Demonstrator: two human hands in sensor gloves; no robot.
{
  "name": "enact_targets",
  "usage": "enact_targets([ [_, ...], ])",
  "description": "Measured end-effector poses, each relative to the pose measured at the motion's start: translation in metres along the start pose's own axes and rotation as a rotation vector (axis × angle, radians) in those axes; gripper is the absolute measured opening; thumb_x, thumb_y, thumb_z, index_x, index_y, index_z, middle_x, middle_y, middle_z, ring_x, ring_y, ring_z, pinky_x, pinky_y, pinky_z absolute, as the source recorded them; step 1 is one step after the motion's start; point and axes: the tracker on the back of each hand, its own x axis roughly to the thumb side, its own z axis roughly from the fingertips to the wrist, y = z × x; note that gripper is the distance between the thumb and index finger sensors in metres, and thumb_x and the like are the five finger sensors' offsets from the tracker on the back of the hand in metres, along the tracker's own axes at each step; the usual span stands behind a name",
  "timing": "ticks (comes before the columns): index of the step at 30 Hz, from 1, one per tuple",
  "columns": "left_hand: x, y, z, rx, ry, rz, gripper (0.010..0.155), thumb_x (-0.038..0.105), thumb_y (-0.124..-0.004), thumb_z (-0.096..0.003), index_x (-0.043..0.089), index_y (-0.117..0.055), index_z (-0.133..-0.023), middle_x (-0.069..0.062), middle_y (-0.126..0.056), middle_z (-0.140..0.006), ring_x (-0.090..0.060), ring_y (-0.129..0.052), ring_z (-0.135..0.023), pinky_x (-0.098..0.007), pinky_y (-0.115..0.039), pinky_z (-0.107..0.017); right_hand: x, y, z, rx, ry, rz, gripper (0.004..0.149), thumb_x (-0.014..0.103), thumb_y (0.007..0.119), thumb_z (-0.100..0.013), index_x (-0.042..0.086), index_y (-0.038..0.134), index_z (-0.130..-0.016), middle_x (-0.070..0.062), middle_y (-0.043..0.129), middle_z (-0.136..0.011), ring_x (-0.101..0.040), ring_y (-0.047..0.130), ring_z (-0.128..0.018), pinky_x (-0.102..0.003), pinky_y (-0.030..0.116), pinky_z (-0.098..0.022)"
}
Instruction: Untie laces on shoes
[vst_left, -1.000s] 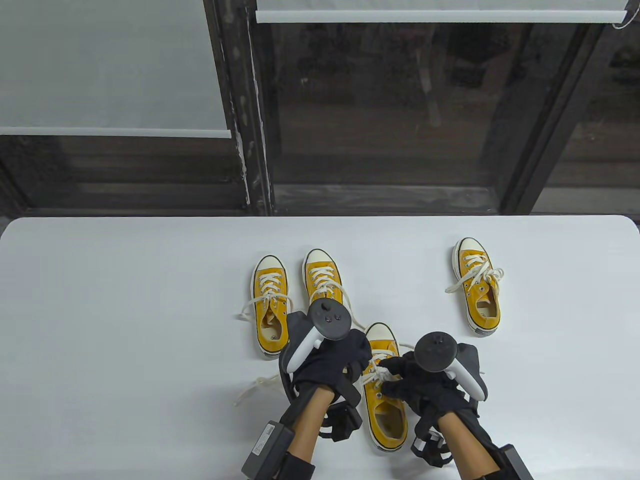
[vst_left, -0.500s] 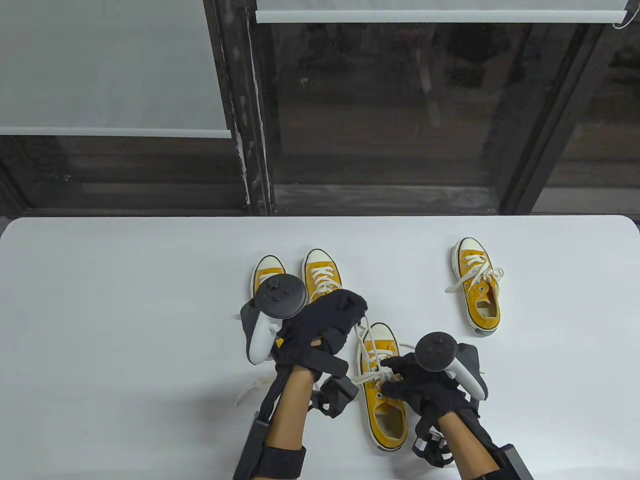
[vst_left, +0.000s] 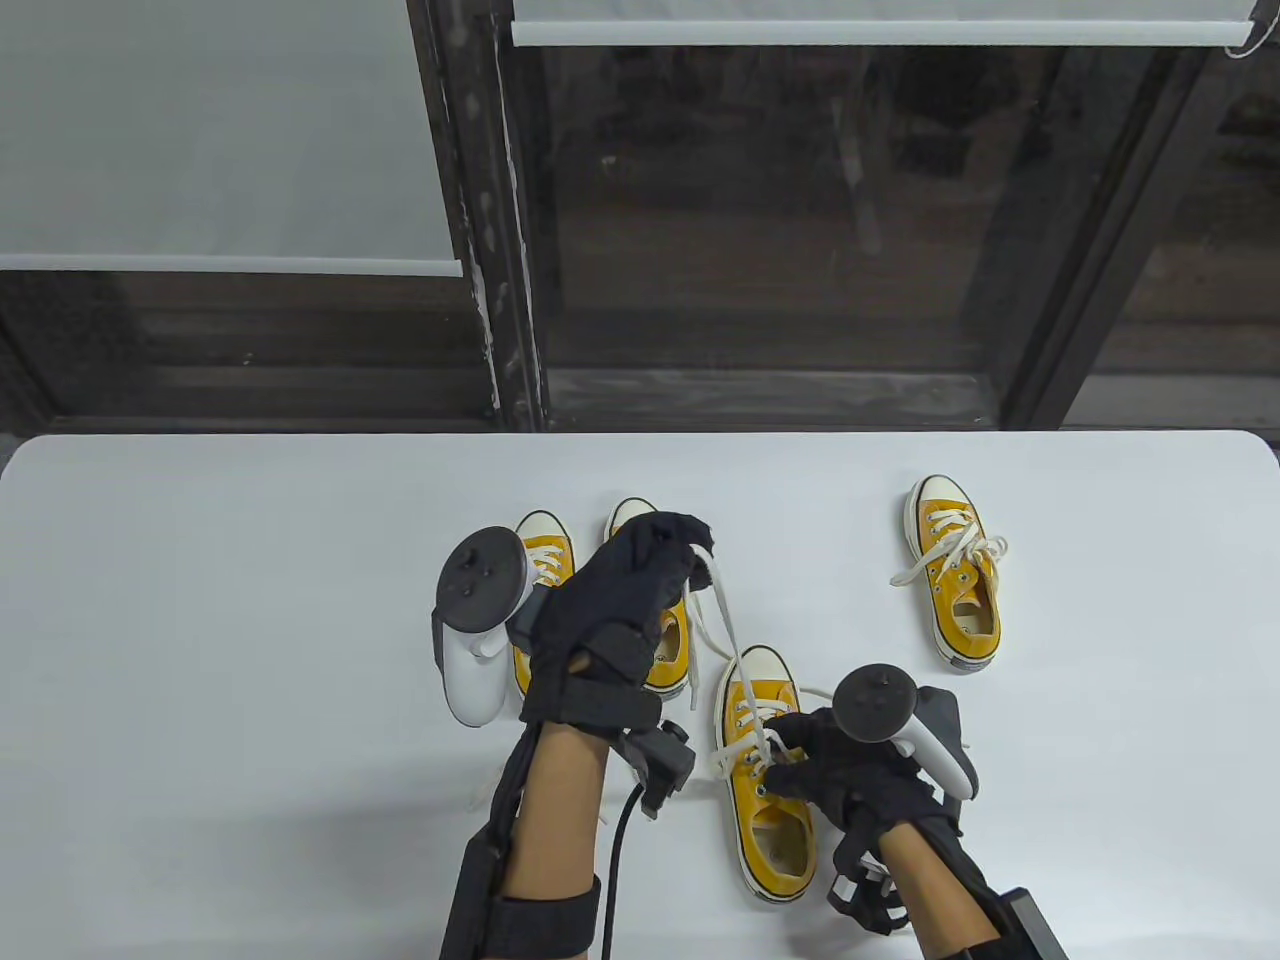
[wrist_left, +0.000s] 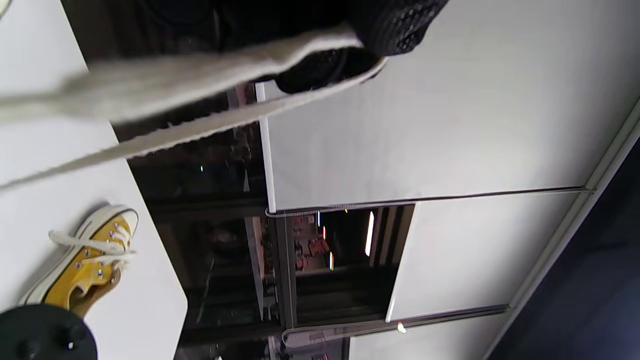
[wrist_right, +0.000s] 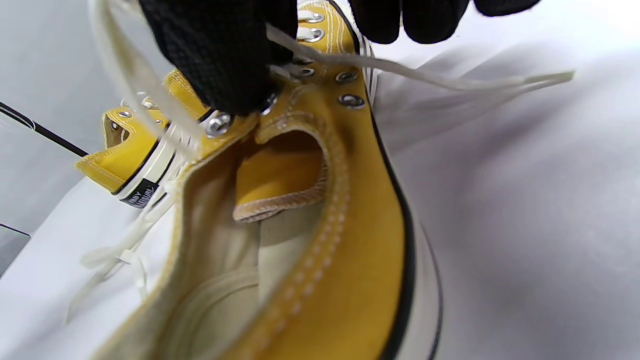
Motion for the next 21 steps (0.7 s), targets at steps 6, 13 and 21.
enact_targets([
  [6, -0.004, 0.001, 0.002, 0.001, 0.022, -0.082, 0.042, 0.036, -0.067, -0.0613, 0.019, -0.073, -0.100, -0.005, -0.081, -0.095, -0.026, -0.076, -0.091, -0.062, -0.051, -0.075, -0.002, -0.011, 0.004, 0.090, -0.035, -0.110, 0.054, 0.032, 0.075, -0.063, 0.031, 0.054, -0.113, -0.025, 0.035, -0.116, -0.051, 0.043, -0.103, -0.067, 0.043, -0.071],
  [13, 0.001, 0.000, 0.007, 0.048, 0.020, -0.180, 0.042, 0.036, -0.068, -0.0617, 0.020, -0.072, -0.100, -0.005, -0.081, -0.095, -0.026, -0.076, -0.092, -0.062, -0.051, -0.075, 0.015, -0.043, 0.036, -0.224, -0.143, 0.011, 0.041, 0.054, 0.079, -0.058, 0.017, 0.094, -0.048, -0.001, 0.085, -0.086, -0.036, 0.070, -0.095, -0.061, 0.052, -0.070],
  [21, 0.007, 0.000, 0.017, 0.075, 0.024, -0.267, 0.043, 0.036, -0.068, -0.0616, 0.019, -0.073, -0.100, -0.006, -0.081, -0.095, -0.027, -0.078, -0.089, -0.063, -0.052, -0.074, 0.025, -0.005, 0.017, -0.176, -0.105, 0.063, 0.043, 0.044, 0.078, -0.059, 0.030, 0.073, -0.100, -0.010, 0.053, -0.111, -0.036, 0.056, -0.100, -0.057, 0.050, -0.072],
])
